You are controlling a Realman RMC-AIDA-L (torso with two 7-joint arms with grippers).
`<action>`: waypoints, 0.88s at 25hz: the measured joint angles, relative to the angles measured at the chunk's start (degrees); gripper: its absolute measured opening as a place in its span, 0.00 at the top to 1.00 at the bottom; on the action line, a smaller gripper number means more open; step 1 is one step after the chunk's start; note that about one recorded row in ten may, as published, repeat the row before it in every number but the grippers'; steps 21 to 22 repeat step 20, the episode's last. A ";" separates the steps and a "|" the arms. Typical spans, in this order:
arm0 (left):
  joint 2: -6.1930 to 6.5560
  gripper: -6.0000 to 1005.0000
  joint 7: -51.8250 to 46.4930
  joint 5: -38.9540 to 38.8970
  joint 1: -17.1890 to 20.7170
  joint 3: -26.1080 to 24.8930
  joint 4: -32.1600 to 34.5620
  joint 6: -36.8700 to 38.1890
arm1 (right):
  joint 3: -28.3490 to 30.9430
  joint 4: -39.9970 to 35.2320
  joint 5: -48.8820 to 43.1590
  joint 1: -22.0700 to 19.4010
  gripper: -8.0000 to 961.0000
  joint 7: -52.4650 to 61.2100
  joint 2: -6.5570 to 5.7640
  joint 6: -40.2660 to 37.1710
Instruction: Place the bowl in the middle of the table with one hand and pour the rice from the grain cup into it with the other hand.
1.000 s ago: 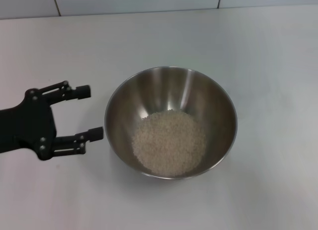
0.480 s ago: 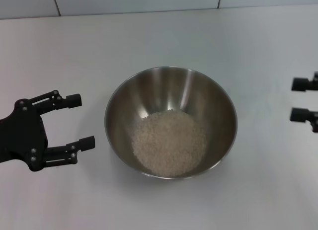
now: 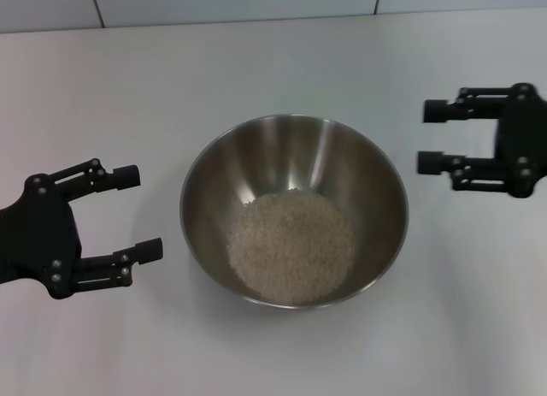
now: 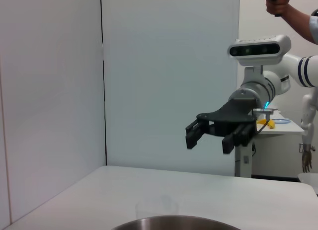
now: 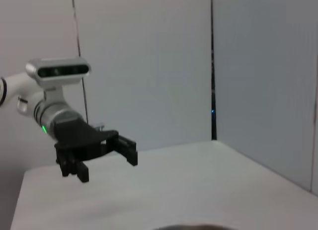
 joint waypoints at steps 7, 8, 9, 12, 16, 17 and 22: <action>0.05 0.16 0.41 0.06 0.21 0.01 0.00 0.00 | -5.18 0.25 0.27 0.35 0.35 0.00 0.08 2.26; 0.07 0.16 0.42 0.07 0.22 0.01 0.00 0.00 | -5.83 0.26 0.31 0.44 0.35 0.00 0.11 2.31; 0.09 0.16 0.42 0.07 0.23 0.01 0.00 0.00 | -6.34 0.27 0.35 0.54 0.35 0.00 0.14 2.34; 0.16 0.16 0.44 0.06 0.24 0.02 0.03 -0.01 | -6.99 0.29 0.37 0.75 0.35 0.13 0.15 2.44; 0.15 0.16 0.44 0.06 0.24 0.02 0.04 -0.04 | -7.24 0.37 0.42 0.76 0.35 0.13 0.17 2.45; 0.14 0.16 0.44 0.06 0.23 0.02 0.04 -0.04 | -7.25 0.39 0.42 0.75 0.35 0.12 0.18 2.44; 0.08 0.16 0.44 0.06 0.16 0.02 0.03 -0.04 | -7.28 0.39 0.43 0.70 0.35 0.12 0.18 2.52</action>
